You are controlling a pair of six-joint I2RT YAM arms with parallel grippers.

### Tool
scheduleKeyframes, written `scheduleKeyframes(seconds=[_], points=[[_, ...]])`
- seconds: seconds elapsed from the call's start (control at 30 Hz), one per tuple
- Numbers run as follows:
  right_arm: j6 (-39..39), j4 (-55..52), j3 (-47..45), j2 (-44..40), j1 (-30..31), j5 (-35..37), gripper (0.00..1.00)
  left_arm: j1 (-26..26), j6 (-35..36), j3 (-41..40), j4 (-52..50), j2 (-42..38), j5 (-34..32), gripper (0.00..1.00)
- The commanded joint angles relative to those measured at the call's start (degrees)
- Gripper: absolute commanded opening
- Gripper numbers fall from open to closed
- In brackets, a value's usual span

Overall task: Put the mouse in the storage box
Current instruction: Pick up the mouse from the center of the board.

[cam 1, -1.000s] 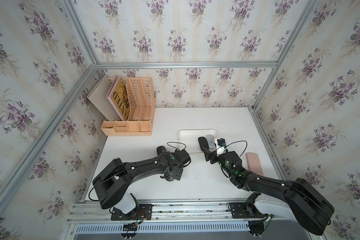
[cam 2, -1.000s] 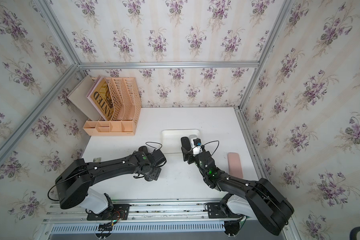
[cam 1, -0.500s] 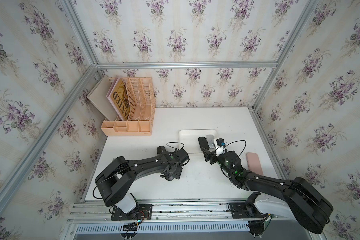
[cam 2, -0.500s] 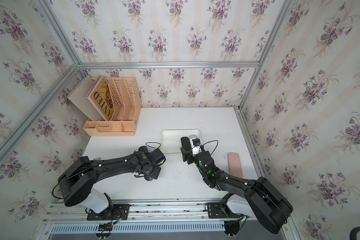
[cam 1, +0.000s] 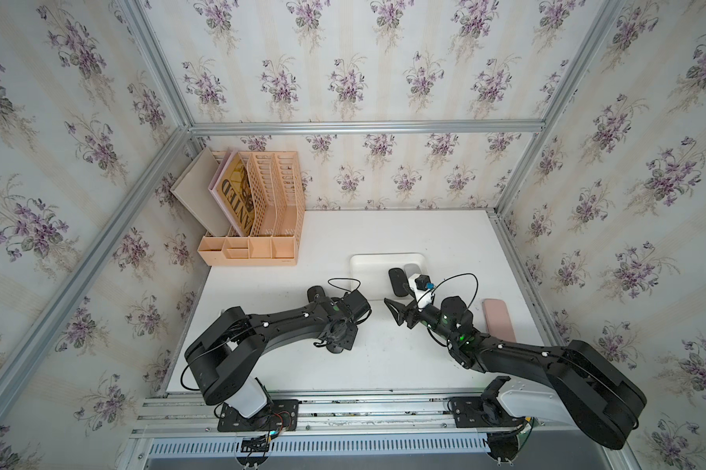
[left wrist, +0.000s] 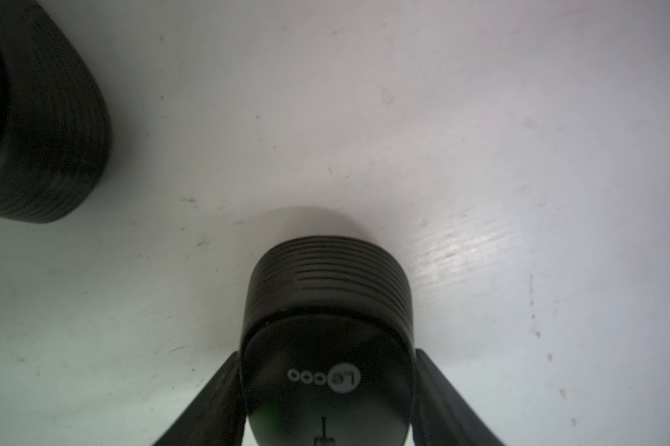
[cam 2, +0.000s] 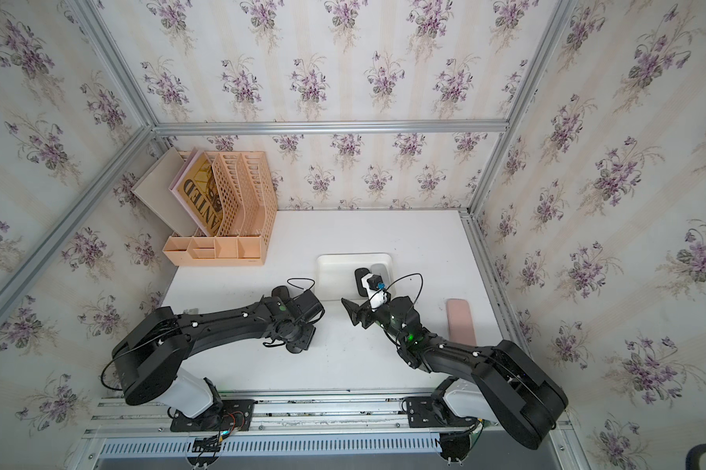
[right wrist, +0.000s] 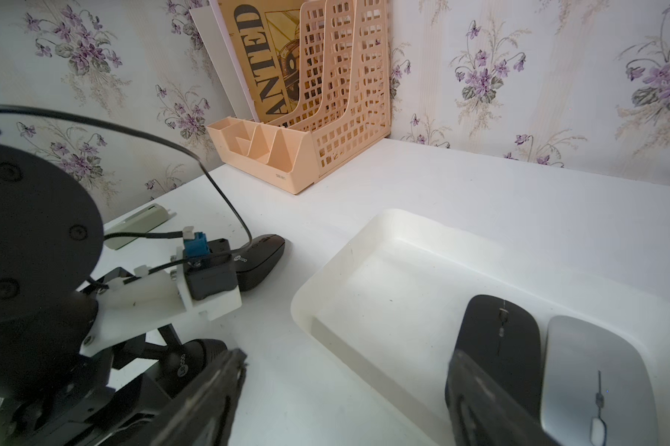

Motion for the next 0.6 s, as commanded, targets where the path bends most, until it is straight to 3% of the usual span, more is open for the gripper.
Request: scheduleKeyframes(seconds=[0.0,0.2,0.33,0.57], points=[[-0.26,0.29,0.39,-0.39,-0.02,1.84,0.86,0.01,0.41,0.75,-1.04,-0.18,-0.45,0.57],[0.37,0.26,-0.78,-2.82,-0.04,6.87,0.86,-0.07,-0.67,4.04,-6.45,-4.14,-2.73,0.58],[0.46,3.32,-4.21,-7.18,-0.02,9.85,0.86,0.10,0.24,10.53,-10.37,-5.56,-5.56,0.60],[0.37,3.63,-7.14,-12.52,-0.02,17.60,0.86,3.51,6.77,25.84,-3.35,5.21,0.38,0.60]])
